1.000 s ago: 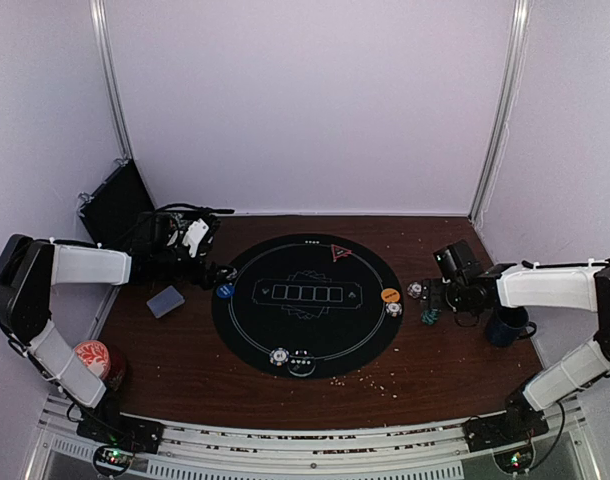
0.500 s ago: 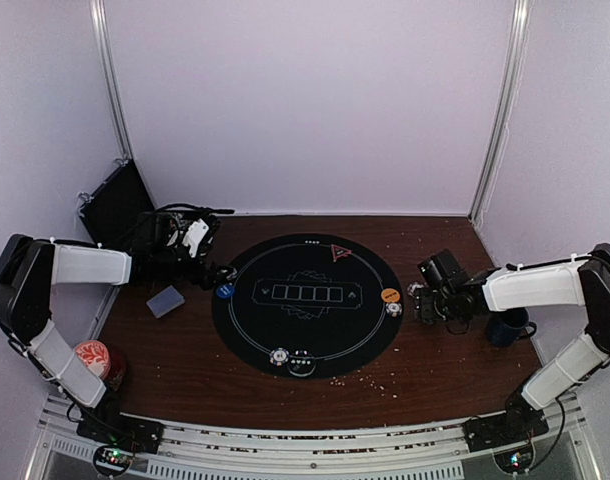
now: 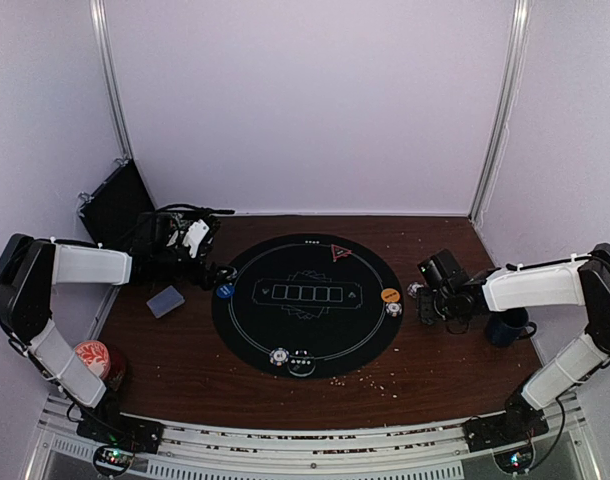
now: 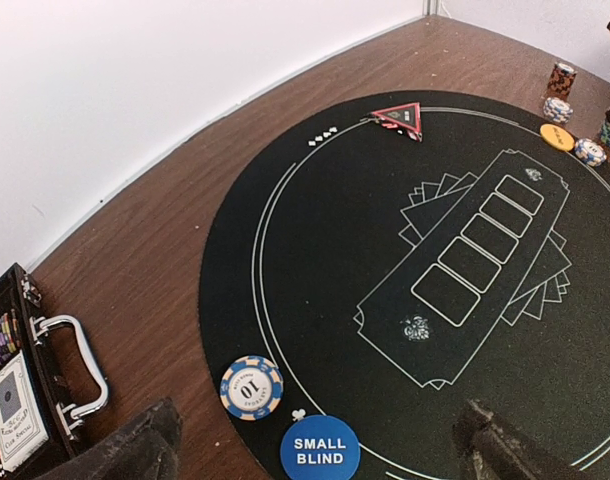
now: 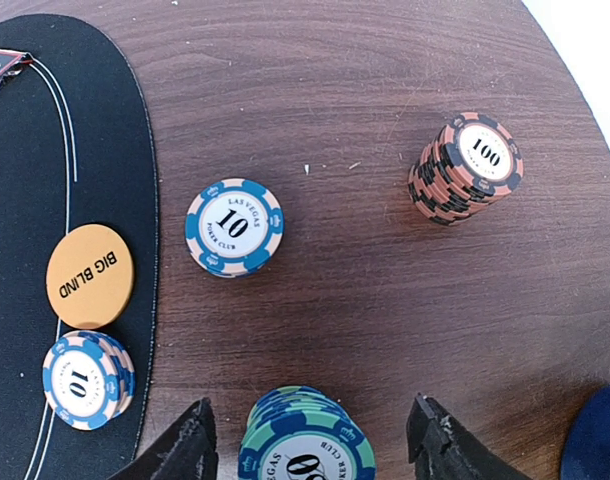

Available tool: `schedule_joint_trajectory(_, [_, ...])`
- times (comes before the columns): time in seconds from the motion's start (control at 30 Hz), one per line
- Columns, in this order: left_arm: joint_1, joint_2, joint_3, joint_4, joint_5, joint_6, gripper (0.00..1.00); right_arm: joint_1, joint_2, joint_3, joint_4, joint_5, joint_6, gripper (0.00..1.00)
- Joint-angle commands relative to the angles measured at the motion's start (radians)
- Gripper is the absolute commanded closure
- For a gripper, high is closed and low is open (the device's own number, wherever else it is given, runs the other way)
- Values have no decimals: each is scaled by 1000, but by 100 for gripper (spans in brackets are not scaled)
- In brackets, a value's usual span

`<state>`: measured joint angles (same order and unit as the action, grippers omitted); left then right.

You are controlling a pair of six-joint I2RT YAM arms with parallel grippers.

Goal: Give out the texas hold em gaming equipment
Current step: Pick up the pile of poker chips from the pile of poker chips.

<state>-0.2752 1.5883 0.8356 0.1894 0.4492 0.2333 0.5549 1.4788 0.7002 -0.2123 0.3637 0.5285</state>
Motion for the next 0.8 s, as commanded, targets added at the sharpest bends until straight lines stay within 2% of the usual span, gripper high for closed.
schedule_joint_trajectory(0.0, [7,9,5,47,8,-4,2,4,-1,-13,9,13,12,35])
schedule_joint_trajectory(0.4, [8,4,2,47,9,-3,2,5,23,-14,19,8,15,38])
schedule_joint_trajectory(0.5, [7,4,2,47,8,-3,2,4,20,-15,19,8,15,43])
schedule_joint_trajectory(0.6, [8,4,2,47,8,-3,2,3,16,-16,21,6,16,57])
schedule_joint_trajectory(0.77, [7,5,3,48,8,-4,2,3,7,-17,19,7,14,65])
